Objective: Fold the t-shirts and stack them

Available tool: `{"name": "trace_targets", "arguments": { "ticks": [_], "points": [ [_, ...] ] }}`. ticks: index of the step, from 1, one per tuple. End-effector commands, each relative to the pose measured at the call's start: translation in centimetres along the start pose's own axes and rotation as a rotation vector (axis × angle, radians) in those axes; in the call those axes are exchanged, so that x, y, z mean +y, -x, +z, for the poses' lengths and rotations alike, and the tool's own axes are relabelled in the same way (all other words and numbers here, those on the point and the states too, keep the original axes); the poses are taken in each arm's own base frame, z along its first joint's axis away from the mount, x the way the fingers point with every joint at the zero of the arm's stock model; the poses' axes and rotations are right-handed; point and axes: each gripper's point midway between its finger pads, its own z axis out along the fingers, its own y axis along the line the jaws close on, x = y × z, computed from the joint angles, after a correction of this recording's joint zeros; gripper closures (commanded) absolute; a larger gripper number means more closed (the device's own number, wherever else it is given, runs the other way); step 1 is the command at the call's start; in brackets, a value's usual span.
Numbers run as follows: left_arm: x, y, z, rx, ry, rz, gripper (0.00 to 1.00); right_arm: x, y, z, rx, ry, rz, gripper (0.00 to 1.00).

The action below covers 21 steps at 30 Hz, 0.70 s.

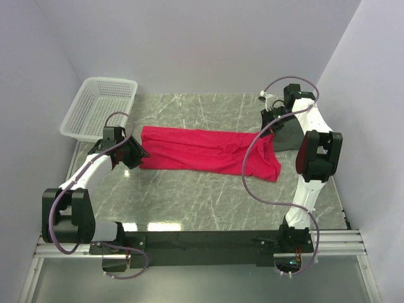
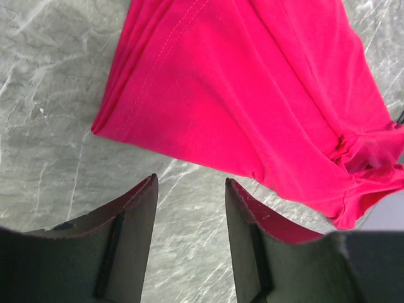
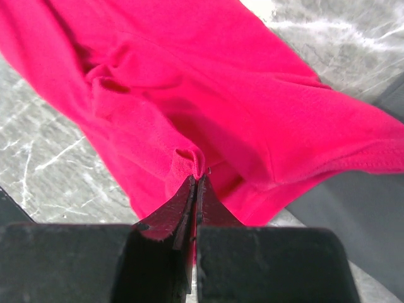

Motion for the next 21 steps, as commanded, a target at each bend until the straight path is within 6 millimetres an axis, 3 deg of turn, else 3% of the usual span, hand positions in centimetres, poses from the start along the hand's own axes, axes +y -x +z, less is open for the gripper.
{"name": "trace_targets", "arguments": {
  "ticks": [1,7,15,21],
  "points": [
    [-0.4,0.5,0.2,-0.012,-0.013,-0.005,0.48,-0.6,0.7,0.1,0.026,-0.041,0.006,1.00],
    [-0.1,0.6,0.3,-0.014,0.002,0.012,0.49,-3.2,2.9,0.1,-0.025,-0.153,0.061,1.00],
    [0.3,0.4,0.8,-0.004,0.012,0.012,0.49,-2.3,5.9,0.7,-0.074,-0.145,0.039,1.00],
    [0.3,0.6,0.8,-0.007,0.017,0.024,0.49,-2.7,5.6,2.8,-0.029,-0.174,0.042,1.00]
  ]
}}
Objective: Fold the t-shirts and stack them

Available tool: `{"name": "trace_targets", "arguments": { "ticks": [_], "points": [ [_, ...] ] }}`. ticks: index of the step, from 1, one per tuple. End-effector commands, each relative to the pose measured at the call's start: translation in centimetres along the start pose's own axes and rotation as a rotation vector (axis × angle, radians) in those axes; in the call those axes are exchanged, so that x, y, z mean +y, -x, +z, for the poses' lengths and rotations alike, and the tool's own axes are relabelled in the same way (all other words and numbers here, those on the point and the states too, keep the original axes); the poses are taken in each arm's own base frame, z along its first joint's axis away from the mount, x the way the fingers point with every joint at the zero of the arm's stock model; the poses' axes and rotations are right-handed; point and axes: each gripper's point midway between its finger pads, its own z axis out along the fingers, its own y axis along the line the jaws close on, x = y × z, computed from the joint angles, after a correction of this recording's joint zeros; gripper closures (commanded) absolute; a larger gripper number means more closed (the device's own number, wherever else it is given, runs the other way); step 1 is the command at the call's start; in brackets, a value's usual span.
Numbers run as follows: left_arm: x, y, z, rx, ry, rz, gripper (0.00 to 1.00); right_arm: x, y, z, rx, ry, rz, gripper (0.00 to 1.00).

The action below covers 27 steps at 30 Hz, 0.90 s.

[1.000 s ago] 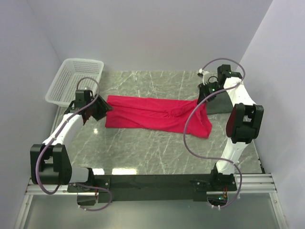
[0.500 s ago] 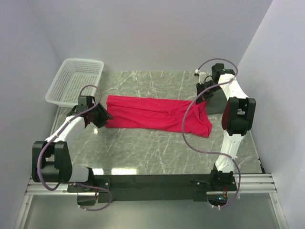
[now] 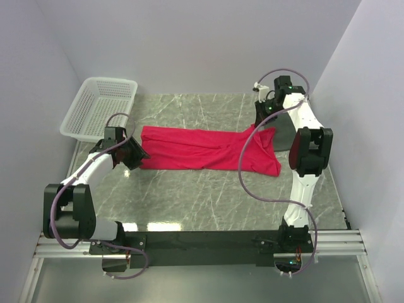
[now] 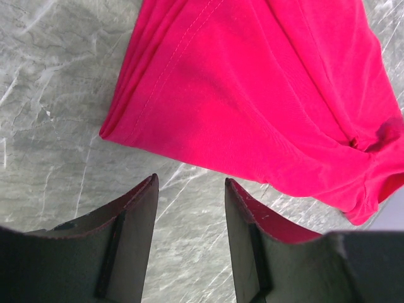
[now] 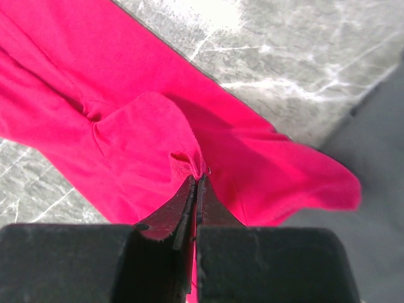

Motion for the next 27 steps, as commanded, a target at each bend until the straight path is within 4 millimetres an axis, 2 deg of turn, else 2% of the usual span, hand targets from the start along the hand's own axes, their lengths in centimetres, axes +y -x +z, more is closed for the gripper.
{"name": "trace_targets", "arguments": {
  "ticks": [1,8,16,19,21,23,24,25,27],
  "points": [
    [-0.5,0.9,-0.1,-0.026,-0.010,0.028,0.49,-0.4,1.2,1.4,-0.006,-0.037,-0.001,1.00],
    [-0.5,1.1,0.2,-0.025,-0.007,0.033,0.49,-1.9,0.8,2.2,0.019,-0.110,0.006,1.00],
    [-0.7,1.3,0.2,-0.025,-0.007,0.039,0.49,-2.4,0.1,2.1,0.042,-0.141,-0.013,0.99],
    [-0.8,1.3,0.2,-0.024,-0.010,0.043,0.49,-2.6,-0.5,1.9,0.059,-0.152,-0.018,0.91],
    [-0.9,1.4,0.2,-0.026,-0.012,0.047,0.49,-2.9,-0.8,1.6,0.068,-0.173,-0.019,0.76],
    [-1.1,1.7,0.0,-0.032,-0.014,0.053,0.49,-3.5,-0.3,0.5,0.046,-0.221,-0.029,0.69],
    [-1.1,2.0,-0.2,-0.044,-0.012,0.059,0.48,-3.7,0.0,-0.1,0.027,-0.237,-0.031,0.61],
    [-1.3,2.1,-0.3,-0.051,-0.016,0.064,0.48,-3.8,0.6,-1.8,-0.008,-0.261,-0.036,0.58],
    [-1.7,2.5,-0.8,-0.070,-0.026,0.077,0.48,-3.4,1.5,-3.0,-0.052,-0.273,-0.063,0.55]
  ]
}}
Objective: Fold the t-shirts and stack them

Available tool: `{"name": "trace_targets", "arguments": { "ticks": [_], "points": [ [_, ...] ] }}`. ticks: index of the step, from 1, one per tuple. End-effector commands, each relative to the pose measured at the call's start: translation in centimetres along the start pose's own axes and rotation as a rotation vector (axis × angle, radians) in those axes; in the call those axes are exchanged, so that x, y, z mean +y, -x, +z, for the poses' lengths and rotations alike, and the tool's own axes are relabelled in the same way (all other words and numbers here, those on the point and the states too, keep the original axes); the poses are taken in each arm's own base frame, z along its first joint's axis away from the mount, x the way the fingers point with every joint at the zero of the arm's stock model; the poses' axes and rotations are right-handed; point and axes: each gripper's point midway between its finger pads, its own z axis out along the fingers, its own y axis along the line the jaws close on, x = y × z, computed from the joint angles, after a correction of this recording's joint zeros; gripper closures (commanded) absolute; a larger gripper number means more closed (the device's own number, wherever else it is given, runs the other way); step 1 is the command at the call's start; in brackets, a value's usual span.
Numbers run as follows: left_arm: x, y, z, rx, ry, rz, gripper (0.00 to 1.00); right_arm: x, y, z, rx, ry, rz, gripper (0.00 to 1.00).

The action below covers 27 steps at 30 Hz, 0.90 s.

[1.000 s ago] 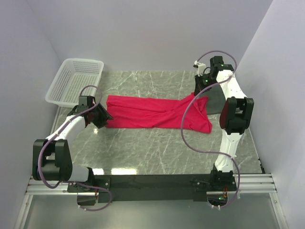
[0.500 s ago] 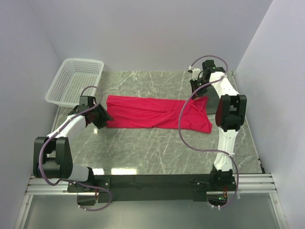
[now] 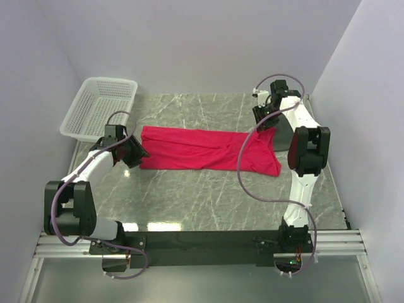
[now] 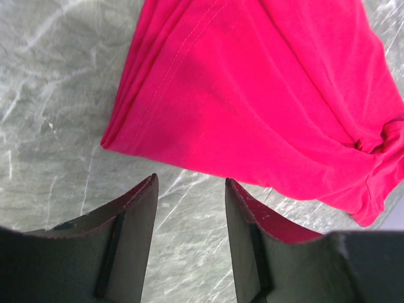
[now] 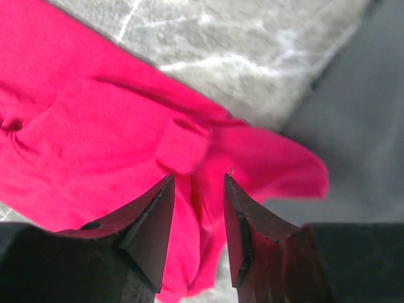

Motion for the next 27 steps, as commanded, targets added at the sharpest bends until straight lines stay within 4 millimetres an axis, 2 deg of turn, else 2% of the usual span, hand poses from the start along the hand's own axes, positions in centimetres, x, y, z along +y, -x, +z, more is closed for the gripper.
{"name": "trace_targets", "arguments": {
  "ticks": [1,4,5,6,7,8,9,11,12,13,14,15,18,21,27],
  "points": [
    [-1.7,2.4,-1.4,-0.085,-0.035,0.054,0.48,-0.7,3.4,-6.8,-0.178,-0.099,-0.075,0.55],
    [-2.0,2.8,-1.9,-0.111,-0.046,0.071,0.48,2.1,2.5,-8.2,-0.205,0.010,-0.160,0.55],
    [-2.0,2.9,-2.0,-0.118,-0.049,0.075,0.48,4.1,1.4,-8.5,-0.196,0.111,-0.185,0.56],
    [-1.9,2.8,-2.1,-0.119,-0.048,0.078,0.48,5.0,0.1,-8.7,-0.180,0.141,-0.228,0.56],
    [-1.6,2.5,-2.0,-0.113,-0.041,0.078,0.47,4.8,-1.2,-9.0,-0.173,0.158,-0.221,0.56],
    [-1.5,2.4,-2.1,-0.113,-0.039,0.079,0.48,5.3,-2.4,-9.1,-0.158,0.180,-0.235,0.56],
    [-1.2,2.1,-2.1,-0.111,-0.033,0.076,0.47,5.8,-4.4,-9.0,-0.132,0.183,-0.232,0.56],
    [-0.2,1.2,-2.2,-0.099,-0.014,0.067,0.47,5.4,-6.7,-9.1,-0.101,0.160,-0.211,0.56],
    [0.1,0.9,-2.2,-0.098,-0.007,0.056,0.47,4.6,-9.2,-8.9,-0.041,0.106,-0.151,0.56],
    [0.9,0.2,-2.0,-0.086,0.011,0.047,0.47,3.9,-10.2,-8.9,-0.022,0.069,-0.108,0.55],
    [1.1,0.0,-2.1,-0.092,0.014,0.041,0.47,2.3,-11.4,-9.2,-0.016,0.022,-0.039,0.53],
    [1.3,-0.2,-2.0,-0.092,0.017,0.019,0.47,2.2,-13.1,-9.2,-0.001,0.017,0.026,0.53],
    [2.3,-0.9,-1.1,-0.091,0.030,-0.032,0.48,1.4,-15.9,-9.3,-0.005,0.026,0.161,0.50],
    [2.6,-1.4,0.1,-0.070,0.028,-0.066,0.49,2.2,-17.2,-8.5,0.013,0.072,0.214,0.50],
    [2.5,0.1,1.2,-0.083,0.066,-0.077,0.49,3.7,-17.0,-7.4,-0.001,0.163,0.257,0.50]
  ]
}}
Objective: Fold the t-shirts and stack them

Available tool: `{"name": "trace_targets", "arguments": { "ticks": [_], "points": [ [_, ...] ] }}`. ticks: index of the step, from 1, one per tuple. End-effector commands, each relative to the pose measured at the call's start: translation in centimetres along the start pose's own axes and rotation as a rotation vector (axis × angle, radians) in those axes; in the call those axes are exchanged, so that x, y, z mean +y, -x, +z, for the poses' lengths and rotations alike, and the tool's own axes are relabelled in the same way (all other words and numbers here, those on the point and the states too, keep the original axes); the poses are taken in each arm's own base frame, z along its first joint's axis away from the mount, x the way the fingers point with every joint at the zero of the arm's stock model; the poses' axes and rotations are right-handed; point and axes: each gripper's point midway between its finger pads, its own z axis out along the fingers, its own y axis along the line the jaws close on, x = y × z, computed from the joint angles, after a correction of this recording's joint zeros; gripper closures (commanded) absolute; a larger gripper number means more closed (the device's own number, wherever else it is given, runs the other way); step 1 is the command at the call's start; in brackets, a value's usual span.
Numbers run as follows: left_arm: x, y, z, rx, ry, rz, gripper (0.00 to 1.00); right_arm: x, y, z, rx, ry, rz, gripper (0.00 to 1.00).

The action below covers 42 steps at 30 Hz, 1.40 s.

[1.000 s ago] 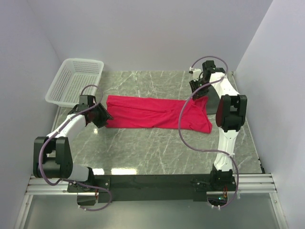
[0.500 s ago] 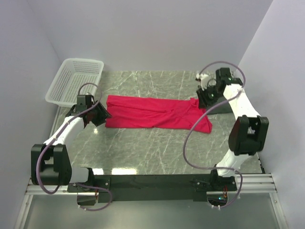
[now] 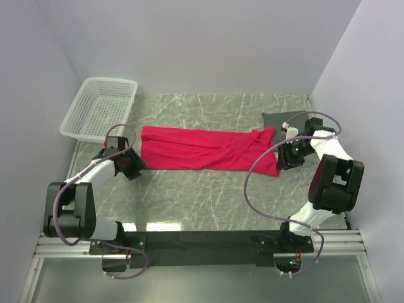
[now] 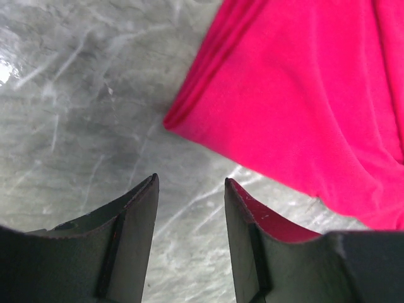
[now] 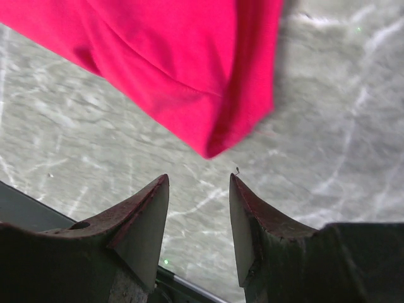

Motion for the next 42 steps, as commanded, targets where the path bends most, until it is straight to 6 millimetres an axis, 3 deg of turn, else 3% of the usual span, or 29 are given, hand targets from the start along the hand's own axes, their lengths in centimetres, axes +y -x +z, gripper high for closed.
{"name": "trace_targets", "arguments": {
  "ticks": [1,5,11,14,15,18,22,26,31,35,39,42],
  "points": [
    [-2.0,3.2,-0.2,-0.099,-0.029,-0.013,0.49,1.3,1.3,-0.2,-0.063,0.051,0.001,0.50],
    [-1.4,3.5,1.0,-0.094,0.015,-0.044,0.50,1.9,1.2,0.1,-0.059,0.098,0.005,0.50],
    [-1.4,3.7,2.8,-0.069,0.029,-0.061,0.61,2.5,0.9,0.1,-0.048,0.126,0.010,0.50],
    [-1.3,3.8,3.3,-0.066,0.039,-0.057,0.77,2.5,0.5,0.2,-0.040,0.128,0.014,0.50],
    [-1.2,3.8,3.4,-0.066,0.041,-0.053,0.88,2.5,0.3,0.4,-0.035,0.125,0.023,0.50],
    [-1.1,3.8,3.3,-0.067,0.043,-0.047,0.99,2.1,0.0,0.9,-0.016,0.111,0.045,0.50],
    [-1.1,3.7,2.8,-0.072,0.039,-0.032,0.99,0.7,-0.2,1.7,0.009,0.058,0.075,0.50],
    [-1.0,3.5,2.4,-0.069,0.033,-0.019,0.99,-0.1,0.8,2.4,0.006,0.047,0.083,0.50],
    [-0.7,3.1,2.2,-0.057,0.034,-0.015,0.99,0.1,1.4,3.4,0.025,0.067,0.082,0.51],
    [-0.5,3.3,1.5,-0.068,0.033,-0.007,0.99,1.0,1.1,3.6,0.038,0.098,0.066,0.66],
    [0.5,3.3,0.7,-0.071,0.056,-0.011,0.99,0.2,0.7,2.7,0.028,0.056,0.057,1.00],
    [1.9,3.1,-0.1,-0.074,0.078,-0.020,0.99,-0.9,0.6,1.7,0.023,0.007,0.049,1.00]
  ]
}}
